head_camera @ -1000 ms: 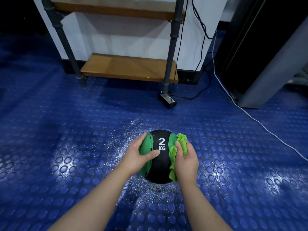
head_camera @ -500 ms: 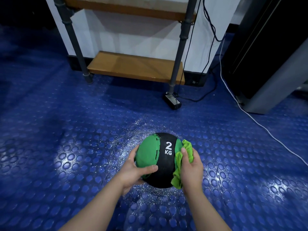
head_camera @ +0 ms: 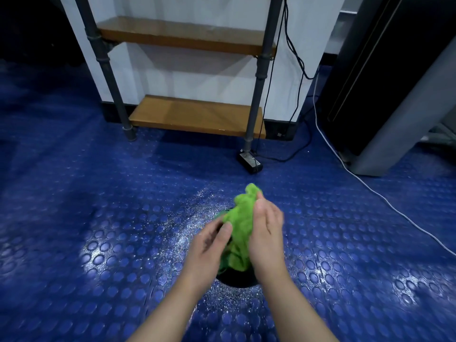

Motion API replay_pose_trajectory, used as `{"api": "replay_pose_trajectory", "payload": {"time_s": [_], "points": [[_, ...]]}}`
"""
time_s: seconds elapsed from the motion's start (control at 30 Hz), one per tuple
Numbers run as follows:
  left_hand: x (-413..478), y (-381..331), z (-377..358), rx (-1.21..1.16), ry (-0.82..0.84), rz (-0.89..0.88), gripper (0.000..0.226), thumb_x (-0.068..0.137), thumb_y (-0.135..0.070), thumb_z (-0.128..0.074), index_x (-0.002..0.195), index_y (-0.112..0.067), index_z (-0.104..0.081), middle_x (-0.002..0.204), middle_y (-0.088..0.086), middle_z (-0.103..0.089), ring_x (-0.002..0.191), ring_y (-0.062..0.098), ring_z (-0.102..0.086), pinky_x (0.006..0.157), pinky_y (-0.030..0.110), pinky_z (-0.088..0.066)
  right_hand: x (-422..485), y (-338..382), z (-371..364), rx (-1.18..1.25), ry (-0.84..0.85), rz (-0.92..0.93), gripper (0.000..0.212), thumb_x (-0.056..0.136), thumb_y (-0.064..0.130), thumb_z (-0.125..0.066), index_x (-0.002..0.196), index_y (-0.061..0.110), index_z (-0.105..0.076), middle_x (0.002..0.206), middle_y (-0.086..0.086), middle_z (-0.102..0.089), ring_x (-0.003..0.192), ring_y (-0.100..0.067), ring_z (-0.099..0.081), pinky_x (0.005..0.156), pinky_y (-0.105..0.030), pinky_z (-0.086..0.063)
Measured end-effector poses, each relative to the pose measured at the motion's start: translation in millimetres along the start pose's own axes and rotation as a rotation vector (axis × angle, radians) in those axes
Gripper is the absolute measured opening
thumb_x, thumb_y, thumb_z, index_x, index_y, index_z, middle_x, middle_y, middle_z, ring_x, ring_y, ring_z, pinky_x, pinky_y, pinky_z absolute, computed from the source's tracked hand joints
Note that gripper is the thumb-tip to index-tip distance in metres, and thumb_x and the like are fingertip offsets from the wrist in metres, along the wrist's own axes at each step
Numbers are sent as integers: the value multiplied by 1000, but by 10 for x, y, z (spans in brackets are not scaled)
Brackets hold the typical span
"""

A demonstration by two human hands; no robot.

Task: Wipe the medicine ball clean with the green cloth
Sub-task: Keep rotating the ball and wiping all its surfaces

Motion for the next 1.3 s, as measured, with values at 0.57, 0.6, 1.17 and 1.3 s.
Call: {"api": "replay_pose_trajectory", "payload": {"time_s": [0.57, 0.6, 1.17, 1.3], "points": [[371, 3, 272, 738, -123, -255, 79, 77, -76, -49, 145, -38, -37, 146, -14, -34, 136, 6, -30, 114, 32, -25, 402, -819, 149, -344, -77, -335, 58, 93, 53, -40, 143, 23, -40, 147, -2, -41, 135, -22, -36, 112, -41, -27], [416, 57, 176, 851, -42, -270, 80, 77, -81, -35, 148, -44, -29, 151, -17, -26, 141, 6, -19, 117, 33, -17, 393, -835, 131, -338, -82, -326, 58, 93, 54, -40, 142, 23, -41, 147, -1, -41, 135, -22, -36, 113, -41, -26], [1166, 272, 322, 792, -160, 157, 40, 92, -56, -52, 109, -26, -72, 100, 4, -74, 98, 27, -67, 92, 42, -52, 288, -827, -53, -479, -205, -178, 51, 94, 52, -34, 136, 27, -46, 139, 6, -45, 127, -16, -42, 99, -36, -35], [1262, 384, 520, 541, -151, 311, 23, 92, -40, -62, 79, -24, -72, 95, 18, -74, 88, 32, -69, 94, 45, -52, 182, -795, -103, -519, -212, -85, 65, 86, 59, -25, 137, 25, -46, 140, 8, -45, 129, -12, -40, 103, -35, -37]]}}
Point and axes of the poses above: each hand's wrist, its own x-axis towards the middle knuckle, its own z-axis out of the back of the hand, y = z × x, the point moved 3 cm from there along x, towards the middle knuckle
